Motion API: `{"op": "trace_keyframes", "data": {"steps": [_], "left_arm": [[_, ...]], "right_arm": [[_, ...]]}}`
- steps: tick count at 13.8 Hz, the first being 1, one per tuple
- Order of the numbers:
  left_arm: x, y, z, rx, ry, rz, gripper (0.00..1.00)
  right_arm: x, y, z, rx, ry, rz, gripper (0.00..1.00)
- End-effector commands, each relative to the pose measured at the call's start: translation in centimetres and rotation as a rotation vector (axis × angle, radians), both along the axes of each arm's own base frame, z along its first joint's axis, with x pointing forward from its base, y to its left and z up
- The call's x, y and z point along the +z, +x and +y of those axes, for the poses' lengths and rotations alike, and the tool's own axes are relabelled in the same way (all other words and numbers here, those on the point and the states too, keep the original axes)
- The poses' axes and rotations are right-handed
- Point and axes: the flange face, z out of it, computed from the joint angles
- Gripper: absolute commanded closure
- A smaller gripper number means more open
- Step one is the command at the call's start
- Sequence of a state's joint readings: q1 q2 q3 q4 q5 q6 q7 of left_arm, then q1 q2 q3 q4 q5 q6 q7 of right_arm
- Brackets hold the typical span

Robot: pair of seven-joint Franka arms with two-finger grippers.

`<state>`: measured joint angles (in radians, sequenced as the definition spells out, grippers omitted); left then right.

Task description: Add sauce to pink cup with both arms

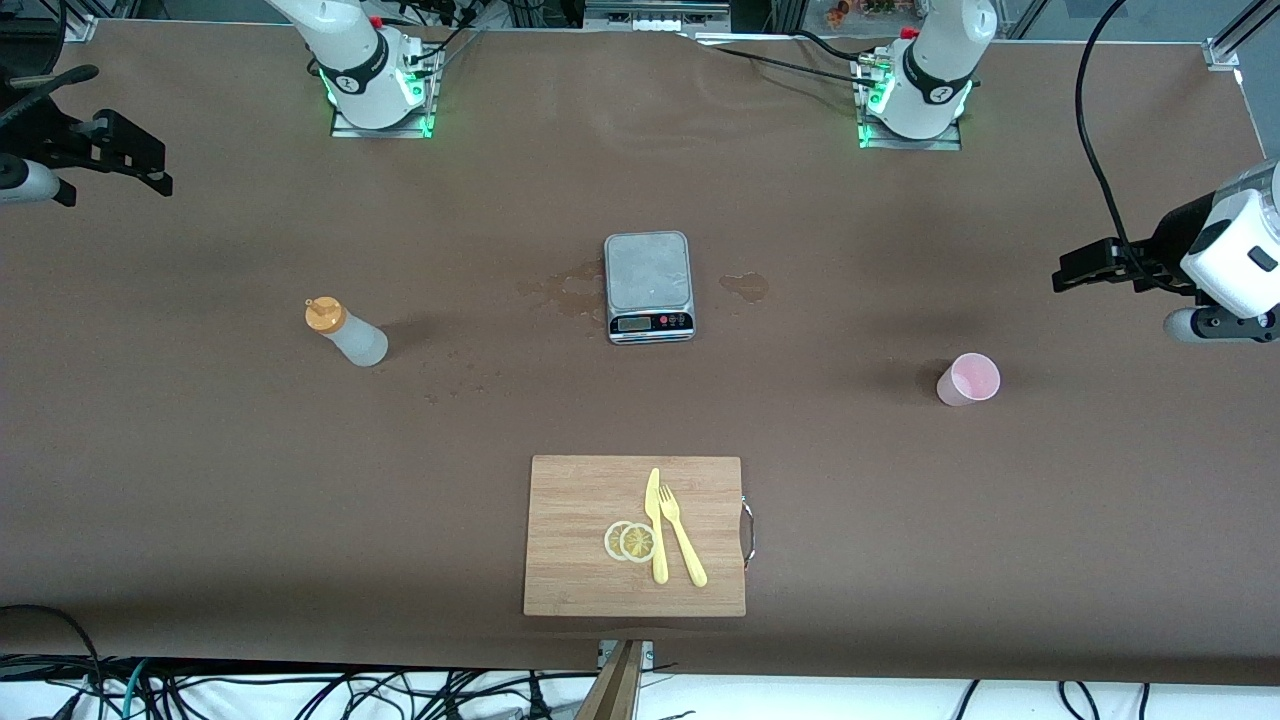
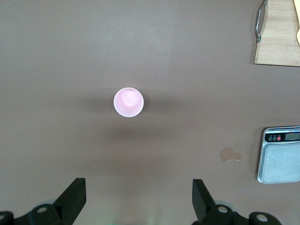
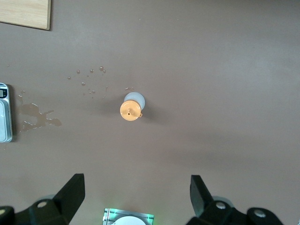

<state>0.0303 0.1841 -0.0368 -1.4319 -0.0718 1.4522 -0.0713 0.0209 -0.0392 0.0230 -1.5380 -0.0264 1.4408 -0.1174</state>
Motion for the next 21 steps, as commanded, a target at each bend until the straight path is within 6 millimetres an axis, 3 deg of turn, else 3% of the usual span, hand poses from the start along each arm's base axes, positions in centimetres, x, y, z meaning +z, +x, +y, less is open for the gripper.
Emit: {"op": "trace_keyframes", "data": {"steps": [1, 6, 15, 21], "left_arm": [[0.1, 0.8, 0.5, -0.018, 0.015, -0.009, 0.00], [0.6, 1.1, 0.2, -0.016, 0.020, -0.022, 0.00], [0.6, 1.1, -0.6, -0.028, 0.021, -0.022, 0.00], [0.2, 1.2, 0.0, -0.019, 0.025, -0.018, 0.00]], "right_arm": [[0.8, -0.3, 2.0, 0.039, -0.001, 0.000, 0.00], [0.9, 0.1, 3.0, 0.038, 0.054, -0.025, 0.00], [0.7, 0.0, 2.7, 0.031, 0.082, -0.010, 0.00], [0.8, 0.1, 2.8, 0.034, 0.084, -0.014, 0.00]]}}
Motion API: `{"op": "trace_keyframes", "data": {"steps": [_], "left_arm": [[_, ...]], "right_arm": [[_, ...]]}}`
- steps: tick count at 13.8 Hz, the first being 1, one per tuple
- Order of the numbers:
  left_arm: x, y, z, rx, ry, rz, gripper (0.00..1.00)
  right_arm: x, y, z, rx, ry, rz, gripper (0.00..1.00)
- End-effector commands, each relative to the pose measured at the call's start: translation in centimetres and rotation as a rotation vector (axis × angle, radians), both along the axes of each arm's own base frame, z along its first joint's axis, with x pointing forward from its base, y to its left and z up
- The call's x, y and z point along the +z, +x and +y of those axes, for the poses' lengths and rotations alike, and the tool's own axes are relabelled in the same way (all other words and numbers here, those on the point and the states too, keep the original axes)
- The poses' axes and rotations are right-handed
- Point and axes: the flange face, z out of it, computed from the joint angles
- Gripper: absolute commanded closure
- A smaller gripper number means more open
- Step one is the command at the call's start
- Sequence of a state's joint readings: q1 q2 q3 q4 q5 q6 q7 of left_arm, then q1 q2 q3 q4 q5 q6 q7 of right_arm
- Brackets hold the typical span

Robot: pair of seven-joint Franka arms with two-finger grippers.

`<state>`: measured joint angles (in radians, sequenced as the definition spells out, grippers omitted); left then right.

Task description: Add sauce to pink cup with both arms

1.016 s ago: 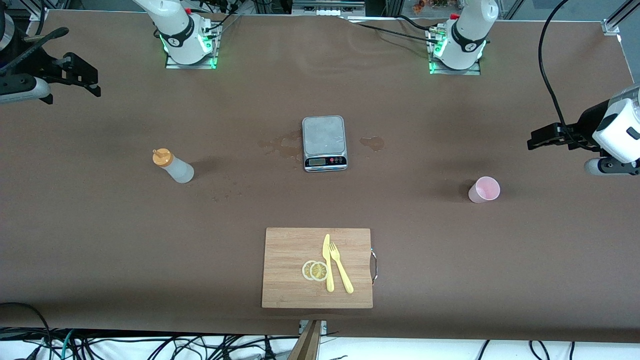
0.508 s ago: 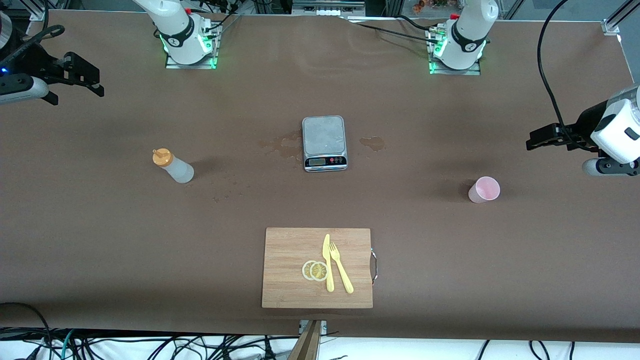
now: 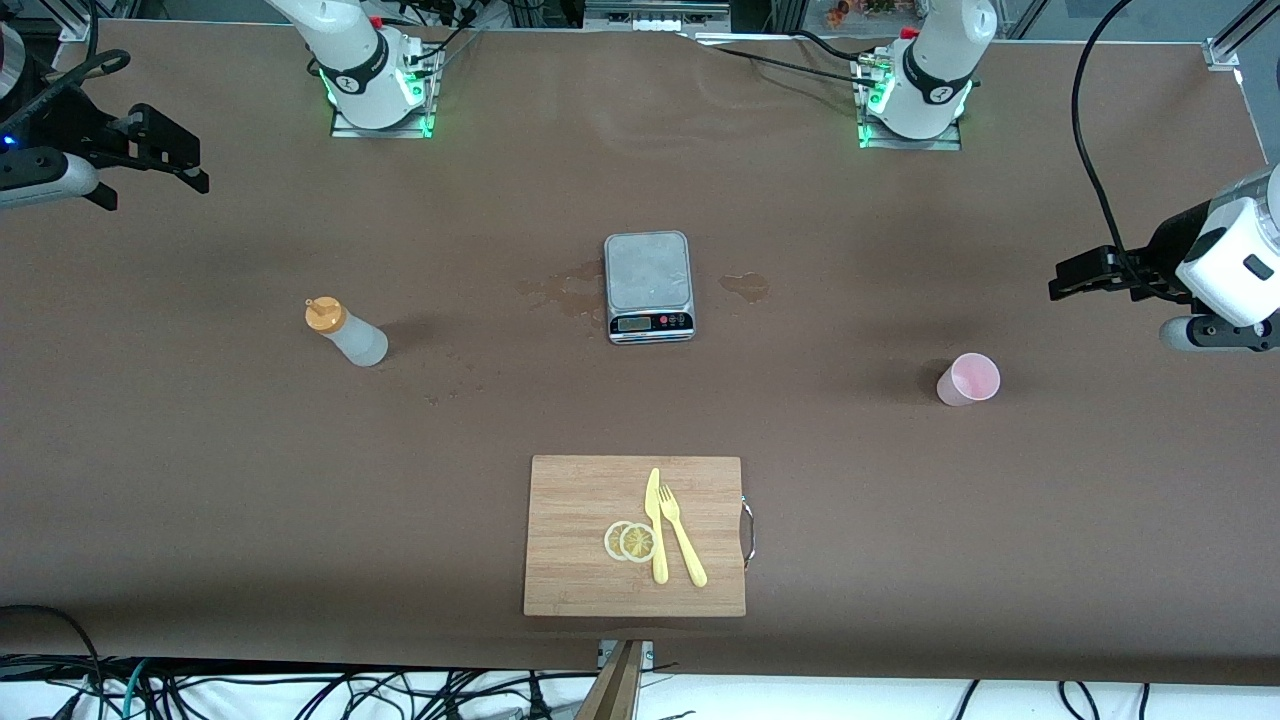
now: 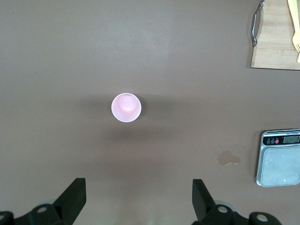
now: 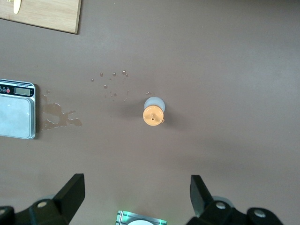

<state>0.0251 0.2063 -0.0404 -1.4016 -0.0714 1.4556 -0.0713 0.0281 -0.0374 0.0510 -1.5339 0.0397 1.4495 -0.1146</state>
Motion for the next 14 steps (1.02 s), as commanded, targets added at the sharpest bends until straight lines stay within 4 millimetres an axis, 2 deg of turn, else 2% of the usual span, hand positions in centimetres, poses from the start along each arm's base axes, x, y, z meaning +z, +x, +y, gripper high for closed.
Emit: {"op": "trace_keyframes", "data": {"steps": [1, 3, 8, 11, 14], "left_arm": [[-0.3, 0.7, 0.7, -0.014, 0.023, -0.017, 0.00], [-3.9, 1.3, 0.6, -0.017, 0.041, 0.027, 0.00], [-8.5, 1.6, 2.0, -0.031, 0.126, 0.028, 0.00], [-13.8, 1.2, 3.1, -0.037, 0.157, 0.033, 0.00], [-17.2, 0.8, 4.4, -0.080, 0.144, 0.010, 0.00]], "right_arm": [[0.6, 0.1, 0.2, -0.003, 0.019, -0.010, 0.00], [0.6, 0.1, 0.3, -0.002, 0.019, -0.010, 0.00], [0.6, 0.1, 0.6, 0.006, 0.019, -0.012, 0.00], [0.7, 0.1, 0.6, 0.006, 0.021, -0.017, 0.00], [0.7, 0.1, 0.6, 0.006, 0.023, -0.016, 0.00]]}}
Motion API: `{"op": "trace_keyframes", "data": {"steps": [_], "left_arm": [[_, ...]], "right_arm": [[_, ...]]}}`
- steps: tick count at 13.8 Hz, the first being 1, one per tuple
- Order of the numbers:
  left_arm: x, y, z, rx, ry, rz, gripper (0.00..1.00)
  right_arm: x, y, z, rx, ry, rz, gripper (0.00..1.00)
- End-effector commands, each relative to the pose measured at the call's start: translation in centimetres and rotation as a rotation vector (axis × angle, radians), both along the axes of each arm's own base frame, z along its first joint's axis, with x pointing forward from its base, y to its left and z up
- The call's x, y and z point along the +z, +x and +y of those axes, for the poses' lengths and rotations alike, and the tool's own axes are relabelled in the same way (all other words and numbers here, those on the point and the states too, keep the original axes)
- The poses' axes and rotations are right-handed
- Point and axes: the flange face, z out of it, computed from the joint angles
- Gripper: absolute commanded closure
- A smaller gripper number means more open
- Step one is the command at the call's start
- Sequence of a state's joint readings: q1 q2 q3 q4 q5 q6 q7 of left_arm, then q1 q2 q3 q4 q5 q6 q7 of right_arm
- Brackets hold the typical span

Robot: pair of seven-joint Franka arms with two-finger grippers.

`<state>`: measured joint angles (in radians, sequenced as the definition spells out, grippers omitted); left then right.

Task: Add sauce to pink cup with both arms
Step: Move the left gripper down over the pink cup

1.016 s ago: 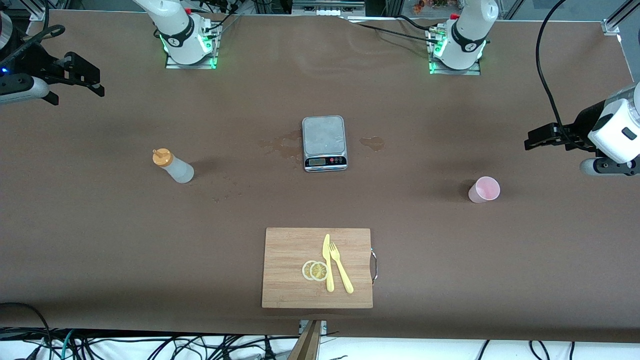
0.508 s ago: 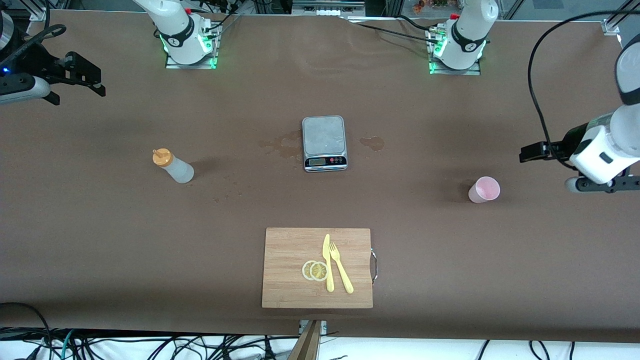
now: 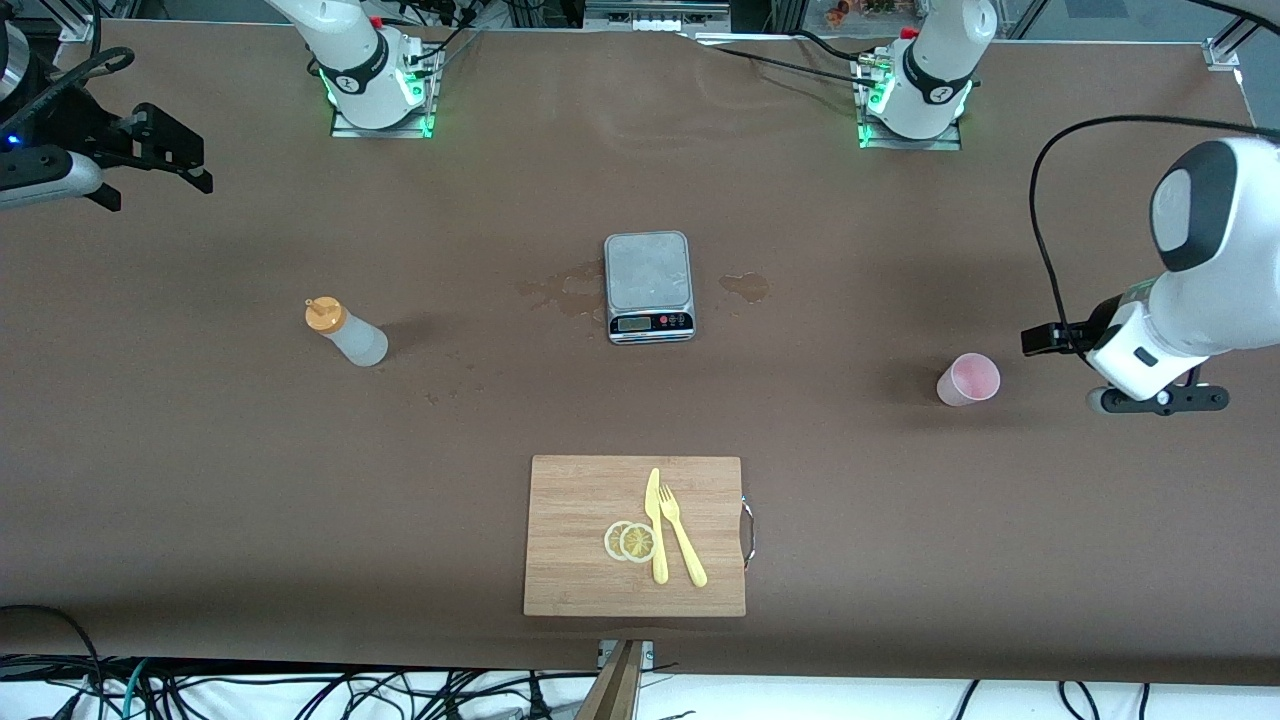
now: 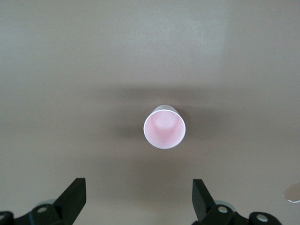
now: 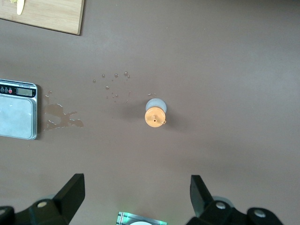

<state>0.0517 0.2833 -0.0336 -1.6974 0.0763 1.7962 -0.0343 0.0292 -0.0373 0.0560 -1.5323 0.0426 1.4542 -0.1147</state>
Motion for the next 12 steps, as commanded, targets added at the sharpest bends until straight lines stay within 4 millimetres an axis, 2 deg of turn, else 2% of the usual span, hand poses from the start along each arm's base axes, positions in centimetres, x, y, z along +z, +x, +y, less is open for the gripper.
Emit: {"op": "trace_keyframes", "data": {"steps": [1, 4, 7, 12], "left_arm": [[-2.4, -0.9, 1.4, -0.040, 0.007, -0.021, 0.00], [-6.3, -0.3, 2.6, -0.024, -0.006, -0.012, 0.00], [-10.3, 0.6, 2.7, -0.023, -0.016, -0.022, 0.00], [-13.9, 1.5, 2.8, -0.025, -0.023, -0.047, 0.00]], "right_arm": [[0.6, 0.1, 0.3, 0.000, 0.020, -0.008, 0.00], [0.6, 0.1, 0.2, 0.006, 0.019, -0.012, 0.00], [0.6, 0.1, 0.2, 0.008, 0.014, -0.014, 0.00], [0.8, 0.3, -0.1, 0.010, 0.008, -0.029, 0.00]]}}
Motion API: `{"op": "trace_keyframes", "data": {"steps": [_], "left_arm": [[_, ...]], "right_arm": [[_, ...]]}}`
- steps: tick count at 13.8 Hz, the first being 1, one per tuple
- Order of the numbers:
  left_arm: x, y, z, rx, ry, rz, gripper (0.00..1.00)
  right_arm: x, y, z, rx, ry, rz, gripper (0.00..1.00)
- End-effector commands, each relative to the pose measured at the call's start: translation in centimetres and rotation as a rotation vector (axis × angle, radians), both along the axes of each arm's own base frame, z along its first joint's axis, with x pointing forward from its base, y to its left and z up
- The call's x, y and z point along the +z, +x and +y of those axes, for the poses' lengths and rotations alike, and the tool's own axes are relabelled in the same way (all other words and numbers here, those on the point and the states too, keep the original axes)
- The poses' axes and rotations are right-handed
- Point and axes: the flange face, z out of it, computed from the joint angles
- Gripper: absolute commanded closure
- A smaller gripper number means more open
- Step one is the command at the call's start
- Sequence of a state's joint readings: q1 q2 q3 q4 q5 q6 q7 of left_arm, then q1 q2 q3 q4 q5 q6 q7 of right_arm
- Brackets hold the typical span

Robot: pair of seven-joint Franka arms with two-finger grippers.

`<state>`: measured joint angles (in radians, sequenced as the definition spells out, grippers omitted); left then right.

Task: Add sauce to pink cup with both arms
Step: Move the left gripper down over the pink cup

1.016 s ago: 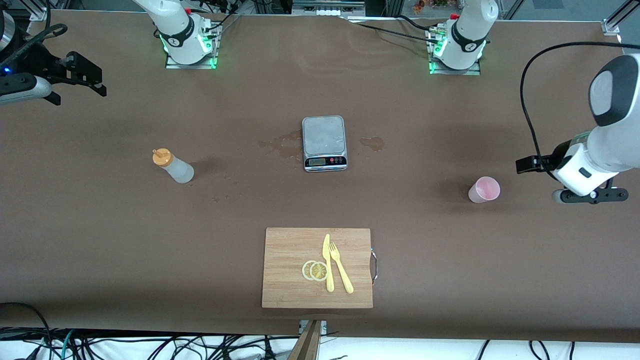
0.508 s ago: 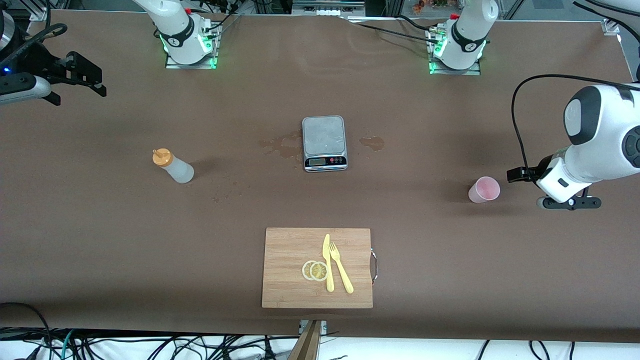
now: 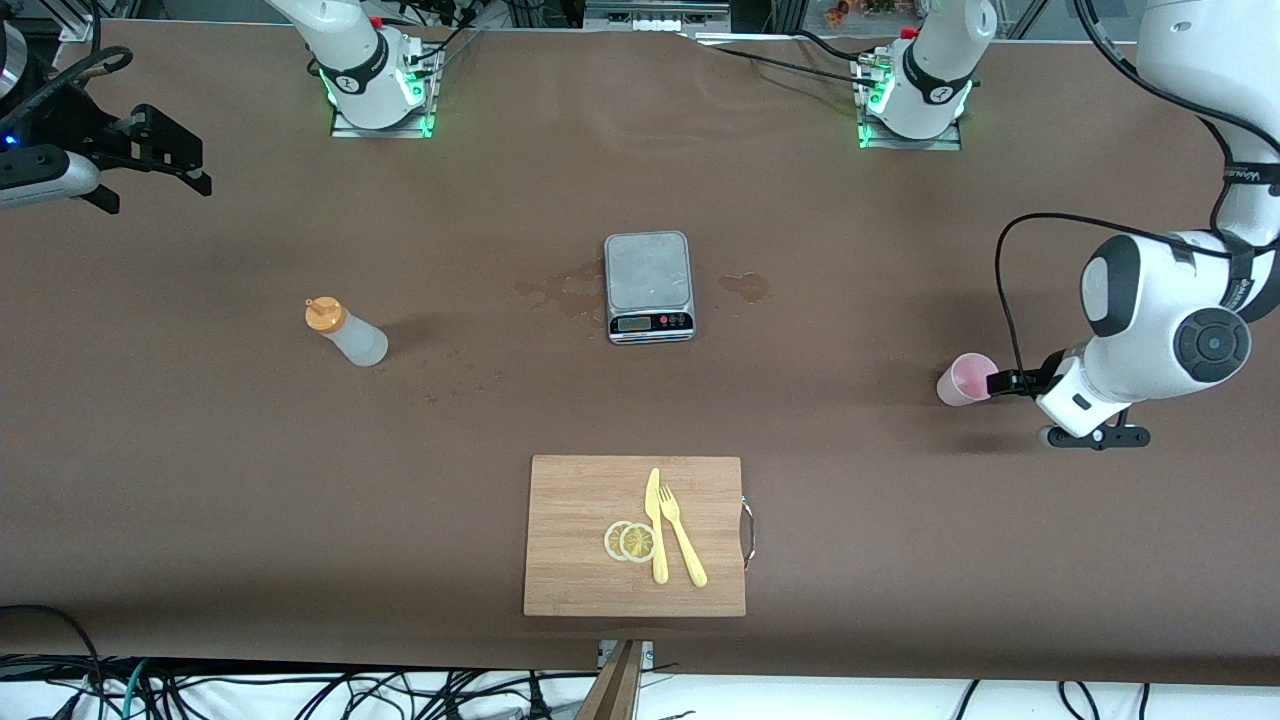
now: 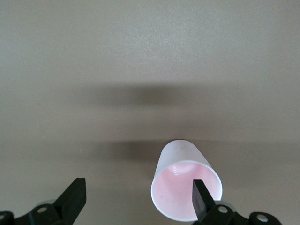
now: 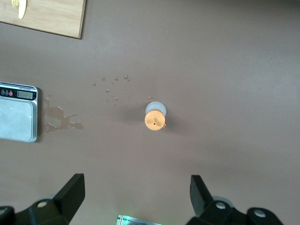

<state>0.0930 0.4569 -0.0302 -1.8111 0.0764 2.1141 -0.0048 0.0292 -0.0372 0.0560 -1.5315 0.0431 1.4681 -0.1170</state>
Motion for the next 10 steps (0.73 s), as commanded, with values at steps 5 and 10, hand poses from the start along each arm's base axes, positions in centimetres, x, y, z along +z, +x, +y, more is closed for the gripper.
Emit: {"op": "trace_keyframes", "data": {"steps": [5, 10], "left_arm": [[-1.7, -0.3, 1.0, -0.013, -0.004, 0.003, 0.01], [-3.1, -2.2, 0.6, -0.021, -0.026, 0.015, 0.01]], "right_arm": [[1.2, 0.2, 0.4, 0.015, 0.019, -0.039, 0.00], [1.3, 0.0, 0.4, 0.014, 0.019, -0.033, 0.00]]}}
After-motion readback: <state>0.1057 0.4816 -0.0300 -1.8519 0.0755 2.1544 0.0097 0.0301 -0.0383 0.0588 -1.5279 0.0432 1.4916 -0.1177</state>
